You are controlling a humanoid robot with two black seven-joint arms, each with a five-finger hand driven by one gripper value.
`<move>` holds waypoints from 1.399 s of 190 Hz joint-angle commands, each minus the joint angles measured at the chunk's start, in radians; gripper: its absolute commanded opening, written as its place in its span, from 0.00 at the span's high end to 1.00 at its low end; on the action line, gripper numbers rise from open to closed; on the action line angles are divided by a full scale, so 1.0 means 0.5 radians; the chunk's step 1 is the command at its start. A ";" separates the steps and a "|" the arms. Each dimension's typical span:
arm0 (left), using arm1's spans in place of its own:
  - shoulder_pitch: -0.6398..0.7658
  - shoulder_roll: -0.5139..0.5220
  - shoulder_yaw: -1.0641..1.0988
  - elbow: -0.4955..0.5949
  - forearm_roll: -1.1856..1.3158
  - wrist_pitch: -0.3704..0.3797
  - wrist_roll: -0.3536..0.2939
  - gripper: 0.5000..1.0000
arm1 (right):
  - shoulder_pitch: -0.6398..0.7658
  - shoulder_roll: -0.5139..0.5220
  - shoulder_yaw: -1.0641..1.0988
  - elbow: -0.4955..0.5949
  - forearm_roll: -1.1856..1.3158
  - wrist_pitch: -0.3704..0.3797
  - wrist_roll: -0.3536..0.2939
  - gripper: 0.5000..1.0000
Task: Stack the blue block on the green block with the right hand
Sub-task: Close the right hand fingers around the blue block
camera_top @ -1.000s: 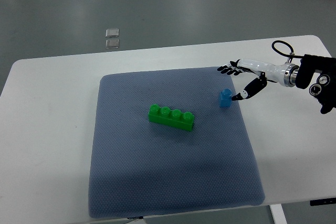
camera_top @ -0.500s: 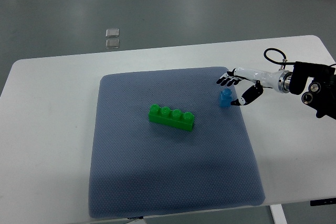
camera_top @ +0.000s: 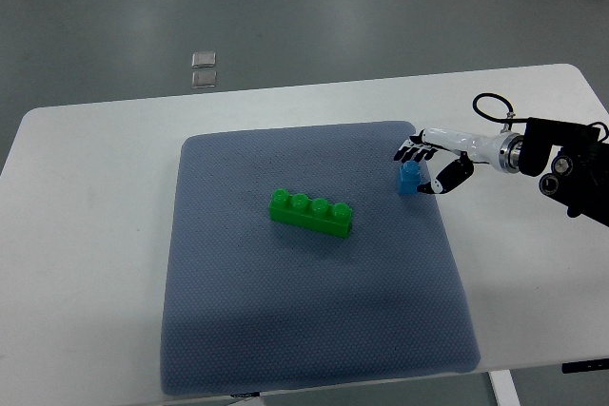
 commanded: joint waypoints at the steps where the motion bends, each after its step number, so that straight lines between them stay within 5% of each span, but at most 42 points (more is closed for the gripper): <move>1: 0.000 0.000 0.000 -0.001 0.000 0.000 0.000 0.00 | 0.001 0.000 0.000 -0.001 -0.014 -0.013 0.000 0.52; 266: 0.000 0.000 0.000 -0.001 0.000 0.000 0.000 0.00 | 0.047 0.010 -0.058 -0.013 -0.050 -0.010 -0.015 0.60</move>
